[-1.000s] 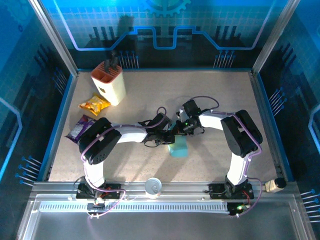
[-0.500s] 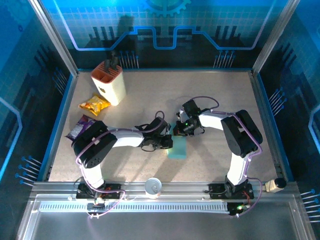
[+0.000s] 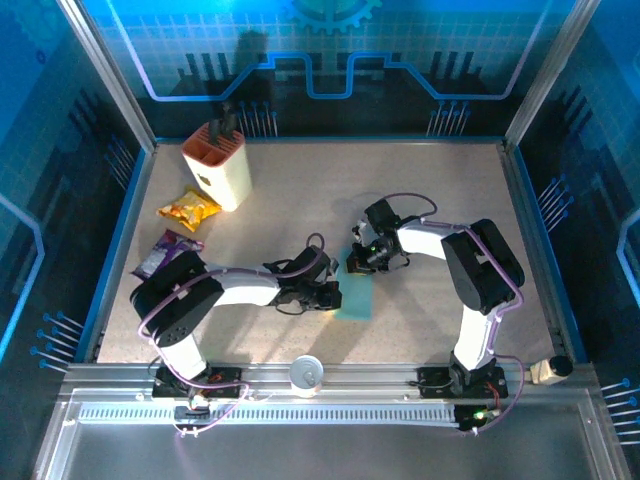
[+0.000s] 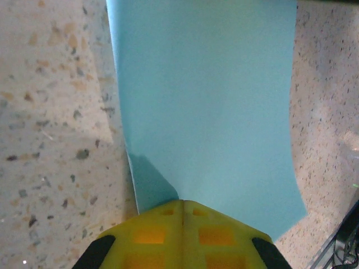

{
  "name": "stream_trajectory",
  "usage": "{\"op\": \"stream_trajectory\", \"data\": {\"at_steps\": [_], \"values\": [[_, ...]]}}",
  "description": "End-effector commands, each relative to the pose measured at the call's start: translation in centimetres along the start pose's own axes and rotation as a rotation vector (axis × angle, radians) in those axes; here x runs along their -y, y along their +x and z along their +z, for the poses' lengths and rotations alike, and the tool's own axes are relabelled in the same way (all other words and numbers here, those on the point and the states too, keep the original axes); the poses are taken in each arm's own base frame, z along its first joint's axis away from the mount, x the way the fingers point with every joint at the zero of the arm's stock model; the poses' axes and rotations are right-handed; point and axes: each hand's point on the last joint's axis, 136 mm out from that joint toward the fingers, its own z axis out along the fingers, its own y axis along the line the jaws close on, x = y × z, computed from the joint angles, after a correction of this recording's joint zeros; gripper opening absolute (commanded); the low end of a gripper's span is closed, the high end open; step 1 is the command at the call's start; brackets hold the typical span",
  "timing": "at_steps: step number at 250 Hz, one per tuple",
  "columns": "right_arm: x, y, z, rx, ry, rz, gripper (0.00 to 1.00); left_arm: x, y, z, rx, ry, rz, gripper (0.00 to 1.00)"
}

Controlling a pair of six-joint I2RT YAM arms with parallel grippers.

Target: Fold a paper plane with a square sheet of paper (fold left side to right side)

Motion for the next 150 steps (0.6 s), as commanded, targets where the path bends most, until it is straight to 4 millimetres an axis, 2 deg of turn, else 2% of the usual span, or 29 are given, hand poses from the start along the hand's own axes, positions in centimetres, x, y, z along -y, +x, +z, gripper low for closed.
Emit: {"op": "stream_trajectory", "data": {"at_steps": [1,106,150], "values": [[3.7,0.4,1.3,-0.021,0.152,0.019,0.0,-4.0,7.8,-0.3,-0.265,-0.129,-0.082,0.0],[3.8,0.2,1.6,-0.026,0.155,0.008,0.0,-4.4,9.5,-1.3,-0.28,-0.147,-0.073,0.0],[3.5,0.1,1.6,-0.025,0.138,-0.011,0.0,-3.1,8.9,-2.1,-0.256,-0.11,-0.061,0.0]]}}
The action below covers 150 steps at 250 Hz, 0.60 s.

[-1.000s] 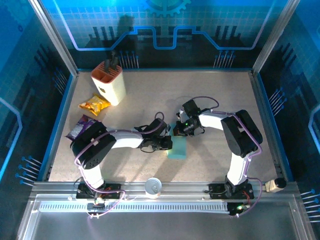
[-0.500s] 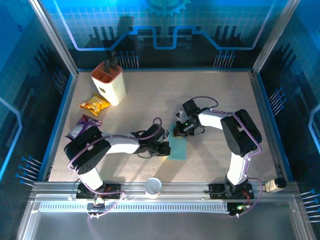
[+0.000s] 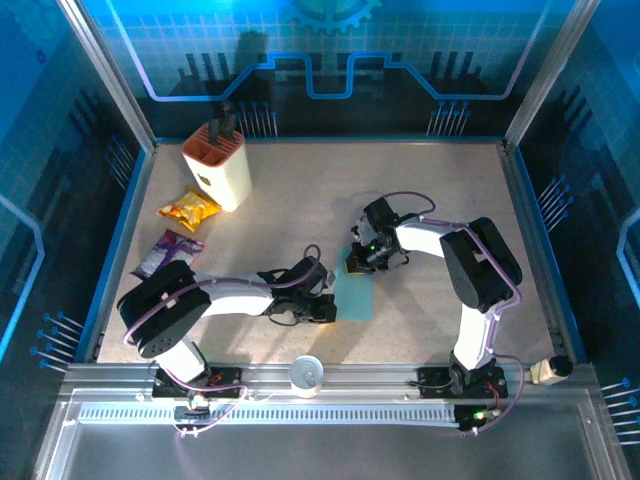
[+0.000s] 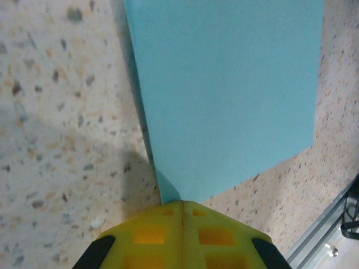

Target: Fold a paper plane with a square sheet of paper (fold left side to right side)

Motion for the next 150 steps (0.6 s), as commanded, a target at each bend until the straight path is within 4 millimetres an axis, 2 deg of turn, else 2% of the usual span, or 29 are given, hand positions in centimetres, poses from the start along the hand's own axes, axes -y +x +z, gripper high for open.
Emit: {"op": "stream_trajectory", "data": {"at_steps": [1,33,73,99,150], "values": [[3.5,0.1,1.6,-0.005,0.132,0.0,0.0,-2.6,5.2,-0.6,-0.18,-0.091,-0.078,0.0],[2.6,-0.1,1.7,0.001,0.097,-0.04,0.0,-0.7,2.9,-2.6,-0.11,-0.017,-0.069,0.0],[1.5,-0.2,1.8,-0.003,0.071,-0.096,0.0,0.9,-1.4,-4.7,-0.016,0.056,-0.058,0.0],[1.0,-0.3,1.9,-0.009,0.062,-0.121,0.0,1.6,-3.4,-4.2,-0.006,0.054,-0.036,0.0],[0.6,-0.4,1.9,-0.006,0.06,-0.134,0.0,2.4,-5.9,-1.7,-0.001,0.07,-0.048,0.0]]}}
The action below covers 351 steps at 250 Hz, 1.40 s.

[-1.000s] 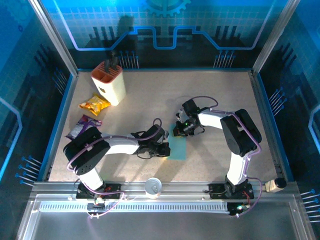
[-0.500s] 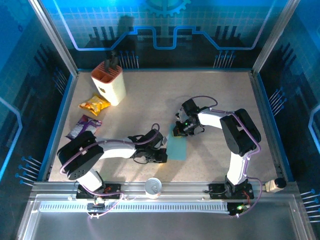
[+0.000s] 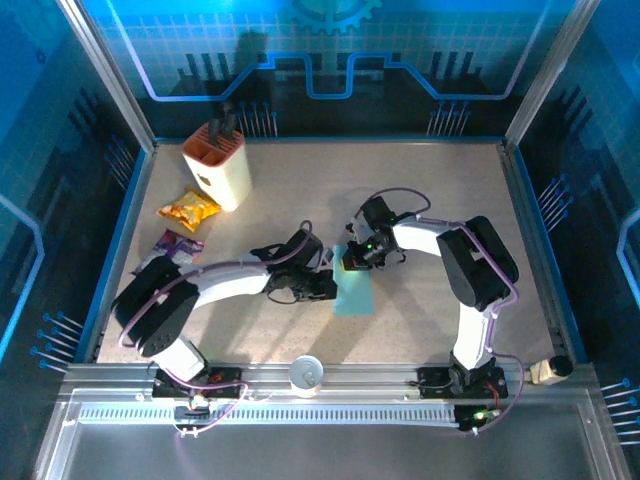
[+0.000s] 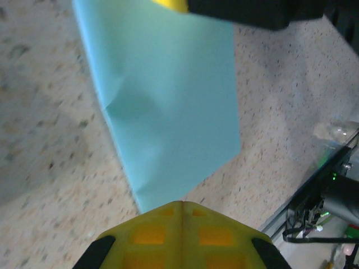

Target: Fold a paper plane with a square sheet of paper (fold left side to right side)

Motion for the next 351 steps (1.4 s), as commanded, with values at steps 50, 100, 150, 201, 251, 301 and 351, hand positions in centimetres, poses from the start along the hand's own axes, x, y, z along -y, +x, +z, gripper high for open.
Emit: {"op": "stream_trajectory", "data": {"at_steps": [50,100,150,201,251,301,351], "values": [[1.2,1.0,1.5,-0.039,0.06,-0.016,0.0,-0.2,-1.9,3.2,-0.024,-0.011,-0.002,0.0],[0.8,0.7,1.2,-0.027,0.05,-0.022,0.0,-1.8,-1.7,4.3,-0.042,-0.077,-0.021,0.0],[-1.4,-1.0,-0.8,0.044,0.006,-0.047,0.0,-3.3,-0.3,4.8,-0.056,-0.158,-0.046,0.0],[-2.6,-1.5,-5.0,0.119,0.046,-0.064,0.0,-4.1,0.7,5.5,-0.066,-0.195,-0.076,0.0],[-0.7,2.6,-6.6,0.064,0.089,0.013,0.0,-3.8,0.4,5.5,-0.056,-0.191,-0.071,0.0],[-1.2,6.4,-5.6,0.037,-0.005,0.064,0.0,-3.5,0.1,5.3,-0.045,-0.189,-0.061,0.0],[-1.6,7.7,-3.6,0.005,-0.051,0.081,0.0,-3.3,0.1,5.2,-0.044,-0.182,-0.065,0.0]]}}
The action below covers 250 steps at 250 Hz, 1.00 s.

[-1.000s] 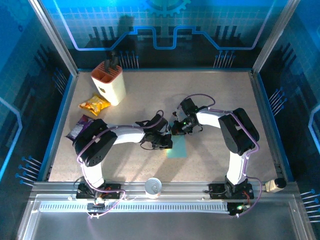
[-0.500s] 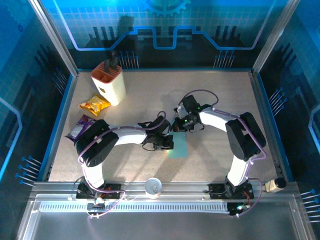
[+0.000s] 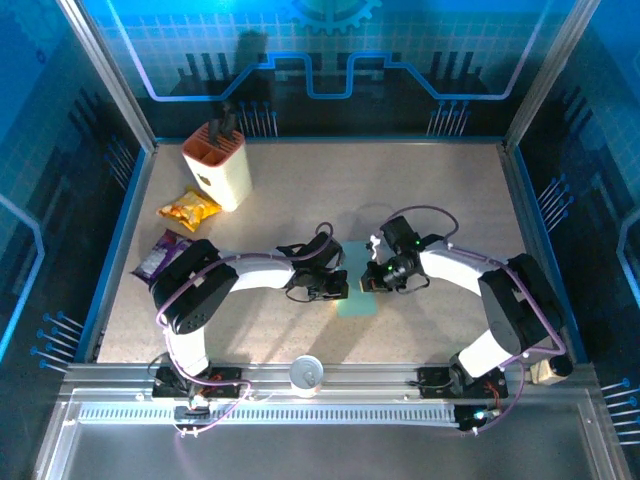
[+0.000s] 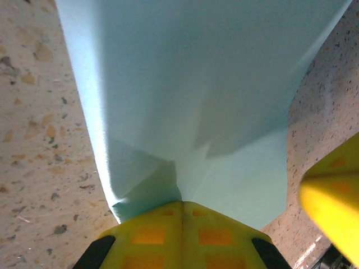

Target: Fold a paper plane with a square sheet of paper (fold left side to right side)

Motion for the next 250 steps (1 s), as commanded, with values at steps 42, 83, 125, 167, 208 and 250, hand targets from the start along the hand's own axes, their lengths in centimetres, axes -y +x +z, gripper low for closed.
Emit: {"op": "stream_trajectory", "data": {"at_steps": [42,83,125,167,208,250], "values": [[-0.9,0.5,2.1,-0.028,-0.046,0.01,0.0,-1.7,1.2,0.6,-0.032,-0.072,-0.044,0.0],[0.4,1.4,3.2,-0.077,-0.002,0.022,0.0,-0.4,0.9,0.3,-0.035,-0.022,-0.049,0.0],[3.1,2.6,3.7,-0.121,0.115,0.033,0.0,0.9,0.1,-0.5,-0.021,0.026,-0.051,0.0],[5.0,3.4,4.0,-0.155,0.202,0.039,0.0,1.6,-1.5,-1.3,0.004,0.086,-0.042,0.0],[6.1,3.7,4.1,-0.161,0.256,0.038,0.0,2.3,-2.7,-1.7,0.013,0.13,-0.007,0.0],[6.4,3.7,4.3,-0.164,0.271,0.051,0.0,2.3,-4.0,-1.2,0.016,0.143,0.002,0.0]]}}
